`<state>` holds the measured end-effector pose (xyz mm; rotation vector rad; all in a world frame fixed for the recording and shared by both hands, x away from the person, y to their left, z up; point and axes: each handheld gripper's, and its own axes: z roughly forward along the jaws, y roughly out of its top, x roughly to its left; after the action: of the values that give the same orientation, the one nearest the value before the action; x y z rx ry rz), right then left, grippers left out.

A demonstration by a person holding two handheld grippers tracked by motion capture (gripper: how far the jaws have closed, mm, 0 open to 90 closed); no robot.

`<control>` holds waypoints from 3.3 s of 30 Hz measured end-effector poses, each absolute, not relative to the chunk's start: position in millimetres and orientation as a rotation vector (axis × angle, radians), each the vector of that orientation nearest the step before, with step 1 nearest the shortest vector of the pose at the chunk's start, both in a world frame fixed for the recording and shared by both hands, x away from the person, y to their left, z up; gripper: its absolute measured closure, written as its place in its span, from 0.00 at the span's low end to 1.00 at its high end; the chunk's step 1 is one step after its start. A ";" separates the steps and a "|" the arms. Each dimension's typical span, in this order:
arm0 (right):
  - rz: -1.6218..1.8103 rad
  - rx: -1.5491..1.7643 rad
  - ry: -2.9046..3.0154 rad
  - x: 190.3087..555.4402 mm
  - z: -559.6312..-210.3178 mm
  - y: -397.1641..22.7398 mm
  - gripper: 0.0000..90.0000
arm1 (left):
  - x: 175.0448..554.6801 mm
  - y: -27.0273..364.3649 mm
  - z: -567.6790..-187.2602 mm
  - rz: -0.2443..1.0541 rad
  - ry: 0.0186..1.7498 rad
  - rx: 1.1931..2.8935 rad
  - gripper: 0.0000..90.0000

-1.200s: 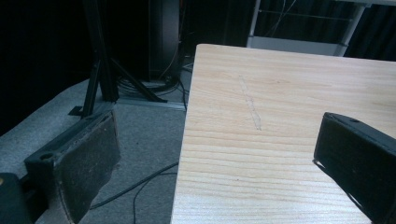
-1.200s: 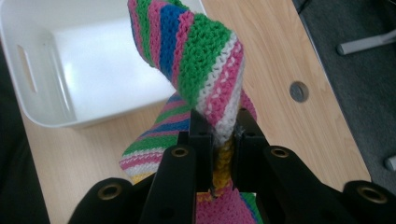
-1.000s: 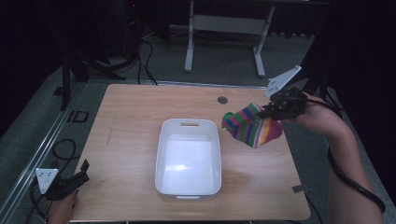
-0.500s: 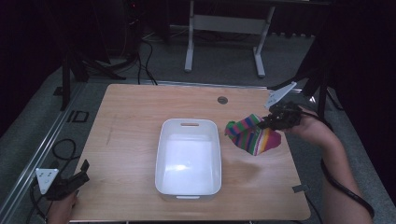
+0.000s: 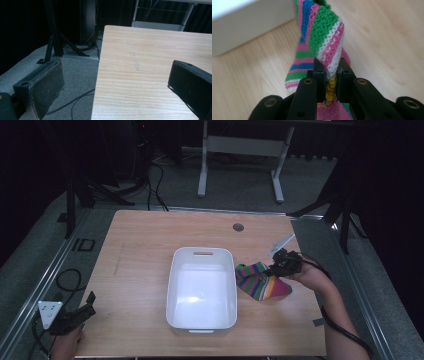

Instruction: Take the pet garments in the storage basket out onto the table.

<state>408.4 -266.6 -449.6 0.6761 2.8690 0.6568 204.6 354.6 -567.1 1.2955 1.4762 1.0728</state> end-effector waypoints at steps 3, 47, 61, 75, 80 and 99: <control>0.643 0.705 2.877 409.9 -467.2 -269.3 0.89 | 204.7 354.4 -567.1 1.075 1.476 1.295 0.01; 1.105 1.122 2.458 368.6 -498.6 -361.2 0.17 | 204.2 354.8 -567.2 1.074 1.480 1.287 0.01; 1.201 1.308 1.993 318.1 -523.4 -391.7 0.14 | 203.3 354.8 -567.3 1.082 1.476 1.285 0.01; 1.167 1.372 1.744 278.1 -546.2 -404.6 0.14 | 203.9 354.9 -567.2 1.076 1.480 1.286 0.01; 1.175 1.394 1.717 272.6 -554.1 -405.1 0.14 | 203.5 354.8 -567.2 1.083 1.478 1.287 0.01; 1.169 1.457 1.558 267.1 -554.9 -413.9 0.15 | 203.0 354.6 -567.4 1.084 1.474 1.283 0.01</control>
<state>267.1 -413.9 -554.9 1.4569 1.5580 1.1686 203.0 354.6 -567.4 1.2826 1.4742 1.0844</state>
